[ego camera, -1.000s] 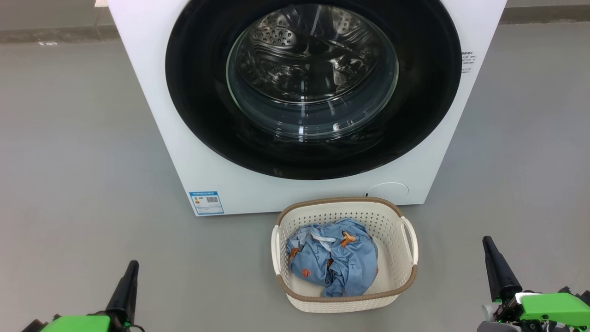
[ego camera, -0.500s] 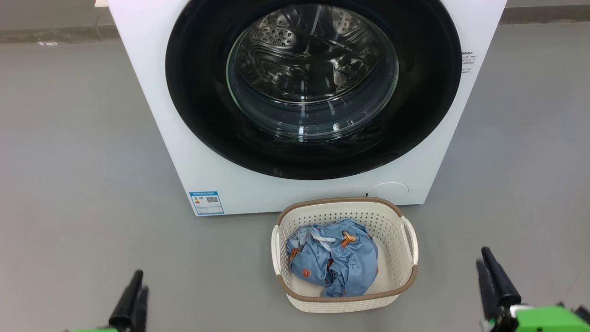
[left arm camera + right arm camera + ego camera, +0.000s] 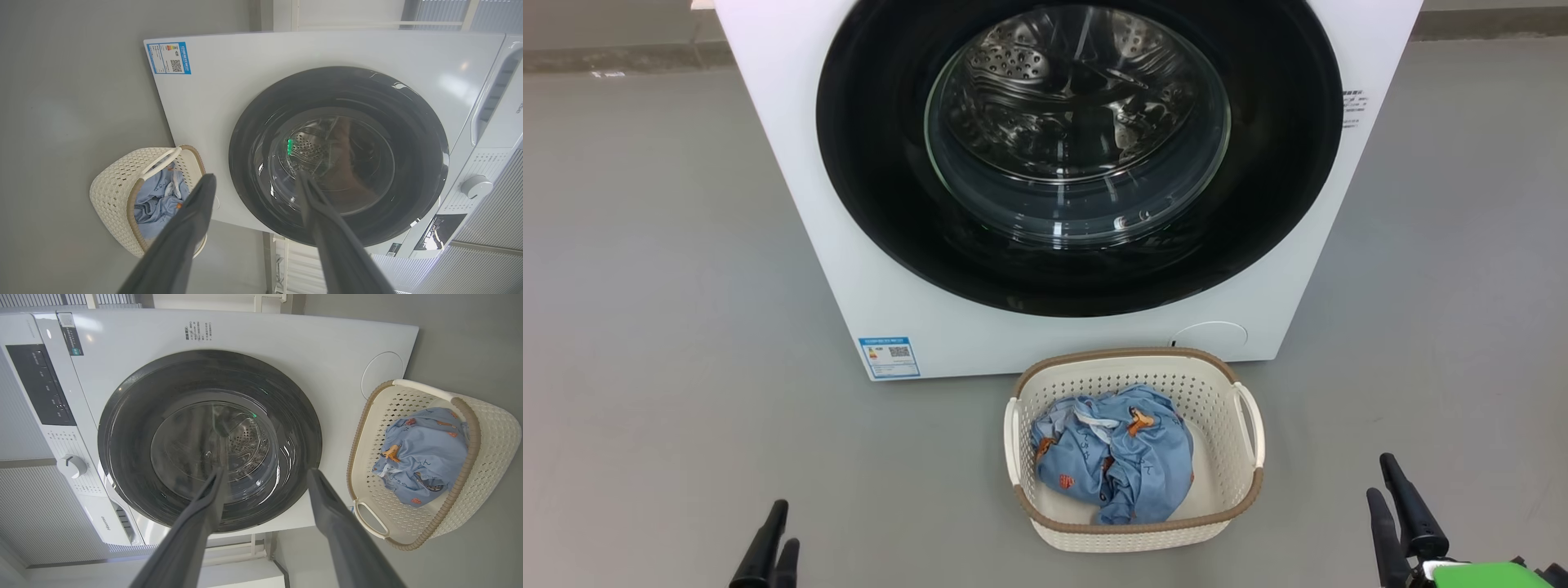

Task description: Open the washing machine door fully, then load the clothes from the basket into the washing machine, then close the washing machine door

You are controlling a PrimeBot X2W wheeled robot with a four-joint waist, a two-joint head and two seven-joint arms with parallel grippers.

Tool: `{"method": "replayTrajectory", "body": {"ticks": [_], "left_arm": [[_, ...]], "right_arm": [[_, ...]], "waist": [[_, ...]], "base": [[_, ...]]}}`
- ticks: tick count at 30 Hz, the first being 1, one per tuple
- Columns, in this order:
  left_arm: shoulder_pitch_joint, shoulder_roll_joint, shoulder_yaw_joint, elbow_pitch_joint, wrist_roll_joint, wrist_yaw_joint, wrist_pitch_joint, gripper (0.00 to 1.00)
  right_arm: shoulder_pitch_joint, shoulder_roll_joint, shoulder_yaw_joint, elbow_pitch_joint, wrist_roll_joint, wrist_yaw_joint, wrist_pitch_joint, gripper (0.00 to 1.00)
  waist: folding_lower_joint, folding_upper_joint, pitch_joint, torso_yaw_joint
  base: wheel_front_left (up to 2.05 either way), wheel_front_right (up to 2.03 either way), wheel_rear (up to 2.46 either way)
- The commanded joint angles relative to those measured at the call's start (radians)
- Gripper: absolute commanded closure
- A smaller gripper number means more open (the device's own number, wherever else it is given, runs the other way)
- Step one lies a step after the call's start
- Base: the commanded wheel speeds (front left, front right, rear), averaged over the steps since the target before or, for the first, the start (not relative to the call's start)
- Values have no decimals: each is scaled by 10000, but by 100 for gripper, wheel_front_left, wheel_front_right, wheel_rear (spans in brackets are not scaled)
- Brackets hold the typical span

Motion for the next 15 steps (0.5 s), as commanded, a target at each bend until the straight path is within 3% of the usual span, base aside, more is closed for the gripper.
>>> {"method": "replayTrajectory", "body": {"ticks": [1,15], "left_arm": [[-191,135,29,-338,192,-39,-131,0],[-134,170,-42,-587,1232,-49,-514,0]], "right_arm": [[-143,-65,68,-345,-282,2,-114,0],[-121,-143,209,-811,-2072,4,-495,0]], "waist": [[-1,0,7,6],[-2,0,15,25]], "base": [[0,0,0],[0,0,0]]}}
